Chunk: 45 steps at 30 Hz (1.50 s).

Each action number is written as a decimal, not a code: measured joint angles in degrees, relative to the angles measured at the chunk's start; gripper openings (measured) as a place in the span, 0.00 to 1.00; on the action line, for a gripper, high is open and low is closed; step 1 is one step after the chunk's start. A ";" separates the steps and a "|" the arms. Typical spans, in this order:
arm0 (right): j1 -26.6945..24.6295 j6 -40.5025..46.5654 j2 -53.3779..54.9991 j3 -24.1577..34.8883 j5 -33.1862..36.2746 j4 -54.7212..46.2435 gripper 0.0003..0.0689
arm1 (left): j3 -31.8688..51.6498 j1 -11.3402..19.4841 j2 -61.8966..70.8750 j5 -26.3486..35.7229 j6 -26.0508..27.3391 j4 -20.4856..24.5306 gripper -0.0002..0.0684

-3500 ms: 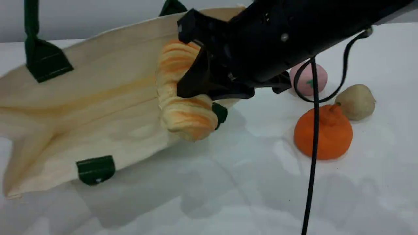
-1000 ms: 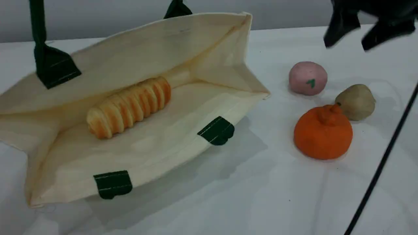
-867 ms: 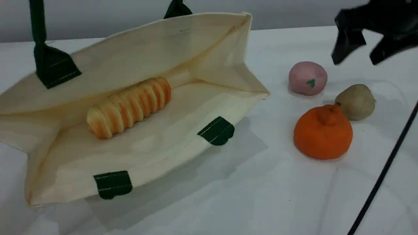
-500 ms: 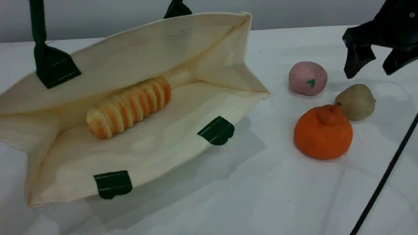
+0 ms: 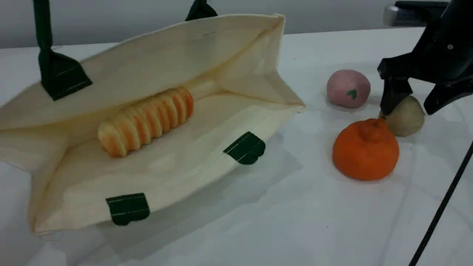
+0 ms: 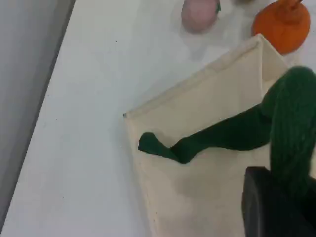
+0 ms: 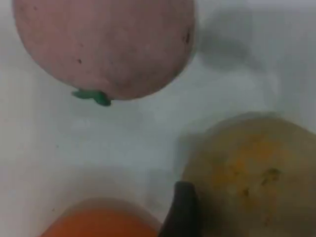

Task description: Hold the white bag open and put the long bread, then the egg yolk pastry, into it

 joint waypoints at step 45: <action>16.66 1.13 -43.23 24.26 -15.52 5.61 0.34 | 0.00 0.05 0.00 -0.12 0.24 0.98 0.12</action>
